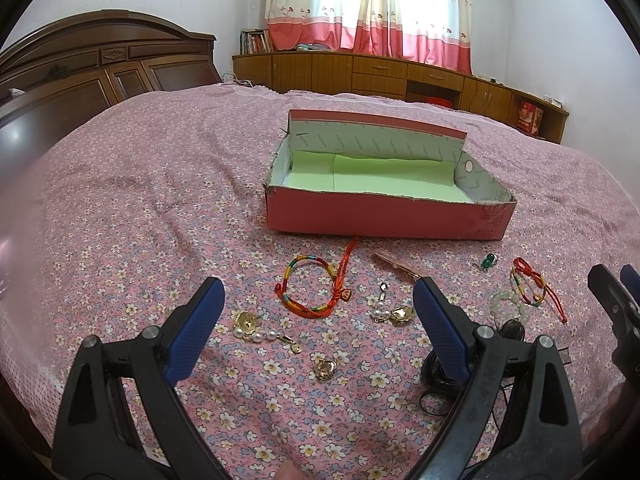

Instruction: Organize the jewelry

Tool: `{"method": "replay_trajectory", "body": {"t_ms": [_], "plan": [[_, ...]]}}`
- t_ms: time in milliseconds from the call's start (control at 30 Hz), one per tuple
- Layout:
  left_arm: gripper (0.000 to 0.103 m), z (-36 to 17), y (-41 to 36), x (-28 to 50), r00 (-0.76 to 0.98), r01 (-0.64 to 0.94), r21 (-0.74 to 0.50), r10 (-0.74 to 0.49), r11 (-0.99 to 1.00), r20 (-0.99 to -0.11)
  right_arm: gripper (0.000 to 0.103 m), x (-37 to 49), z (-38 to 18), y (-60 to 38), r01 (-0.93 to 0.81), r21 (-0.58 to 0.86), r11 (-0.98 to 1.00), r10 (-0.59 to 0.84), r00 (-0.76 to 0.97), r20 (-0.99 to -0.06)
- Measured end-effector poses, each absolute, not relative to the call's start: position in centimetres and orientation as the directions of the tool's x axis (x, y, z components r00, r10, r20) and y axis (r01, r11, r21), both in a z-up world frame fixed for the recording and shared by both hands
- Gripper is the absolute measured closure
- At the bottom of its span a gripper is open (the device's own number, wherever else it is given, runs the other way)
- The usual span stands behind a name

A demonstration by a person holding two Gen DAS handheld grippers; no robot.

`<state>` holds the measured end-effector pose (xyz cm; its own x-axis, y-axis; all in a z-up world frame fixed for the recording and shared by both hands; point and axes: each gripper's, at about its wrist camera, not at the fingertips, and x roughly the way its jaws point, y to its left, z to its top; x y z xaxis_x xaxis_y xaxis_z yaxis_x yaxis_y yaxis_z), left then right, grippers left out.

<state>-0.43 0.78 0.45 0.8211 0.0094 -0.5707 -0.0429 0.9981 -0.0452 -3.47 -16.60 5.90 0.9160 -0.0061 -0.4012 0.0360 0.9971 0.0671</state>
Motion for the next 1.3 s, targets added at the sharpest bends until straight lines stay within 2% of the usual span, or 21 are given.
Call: {"method": "replay_trajectory", "body": {"t_ms": [800,1167,1233,1300], "plan": [[0.014,0.9,1.8,0.0,0.817,-0.053,-0.05,0.014,0.997,-0.576,0.0,-3.1,6.2,-16.8,0.046,0.066,0.997,-0.015,0.914,-0.405],[0.014,1.0,3.6,1.5,0.797,-0.088,-0.05,0.04,0.995,-0.602,0.0,-0.8,6.0,-18.0,0.082,0.07,0.994,-0.039,0.881,-0.472],[0.014,0.9,4.1,1.8,0.79,-0.096,-0.052,0.044,0.994,-0.612,0.007,-0.2,5.8,-18.3,0.086,0.069,0.994,-0.041,0.872,-0.488],[0.014,0.7,4.6,2.1,0.781,-0.102,-0.051,0.049,0.993,-0.623,0.01,0.3,5.5,-18.4,0.086,0.07,0.994,-0.039,0.862,-0.505]]}}
